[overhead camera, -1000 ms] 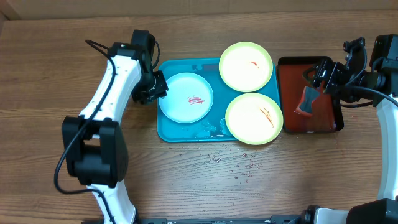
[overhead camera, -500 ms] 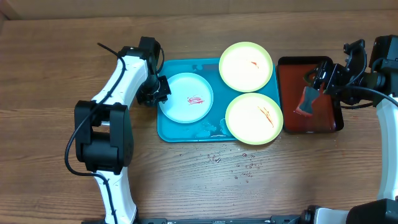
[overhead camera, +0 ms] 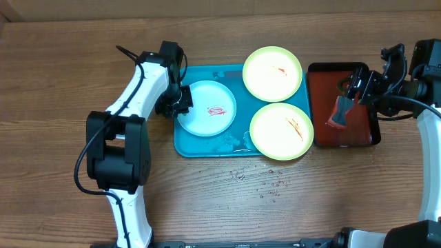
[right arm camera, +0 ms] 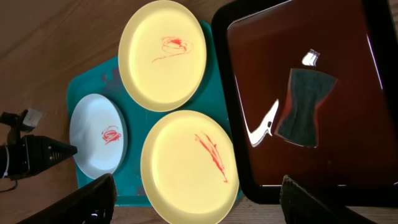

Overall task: Clean dirty plates on tray and stack at the side
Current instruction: 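Grip the white plate's left rim with the left gripper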

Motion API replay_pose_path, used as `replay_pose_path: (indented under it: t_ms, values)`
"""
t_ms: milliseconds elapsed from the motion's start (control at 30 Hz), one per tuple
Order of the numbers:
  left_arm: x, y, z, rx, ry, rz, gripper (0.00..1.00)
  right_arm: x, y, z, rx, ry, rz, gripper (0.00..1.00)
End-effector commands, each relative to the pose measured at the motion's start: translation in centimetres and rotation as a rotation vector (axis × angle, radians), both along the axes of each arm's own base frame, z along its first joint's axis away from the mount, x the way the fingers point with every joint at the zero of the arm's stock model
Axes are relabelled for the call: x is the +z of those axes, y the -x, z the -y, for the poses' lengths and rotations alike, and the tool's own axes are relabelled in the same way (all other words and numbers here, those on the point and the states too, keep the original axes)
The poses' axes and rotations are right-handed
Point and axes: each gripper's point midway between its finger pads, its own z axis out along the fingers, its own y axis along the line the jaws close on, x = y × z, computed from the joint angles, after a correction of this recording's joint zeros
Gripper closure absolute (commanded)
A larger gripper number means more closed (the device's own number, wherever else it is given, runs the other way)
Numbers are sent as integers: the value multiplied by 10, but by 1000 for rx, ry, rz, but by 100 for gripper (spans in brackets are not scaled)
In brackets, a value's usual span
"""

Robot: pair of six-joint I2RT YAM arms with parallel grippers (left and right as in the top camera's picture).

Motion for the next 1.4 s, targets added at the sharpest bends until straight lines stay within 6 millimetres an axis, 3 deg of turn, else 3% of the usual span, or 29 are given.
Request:
replay_pose_path:
  t_ms: [0,233,567,1033,1267,1367]
  values:
    - [-4,5,-5,-35,-44,-18,75,10,-2,1,0,9,26,14]
    - [-4,9,-13,-46,-89,-31,73,10,-1,1,-2,11,20,14]
    - [-5,4,2,-85,-82,-1,71,9,-1,1,-2,11,17,14]
    - [-18,24,1,-137,-96,-61,71,9,-1,1,-2,11,18,14]
    - [-11,9,7,-142,-73,-7,72,9,-1,1,-2,11,18,14]
    - [-5,-4,20,-165,-13,41,72,9,-1,1,-2,11,18,14]
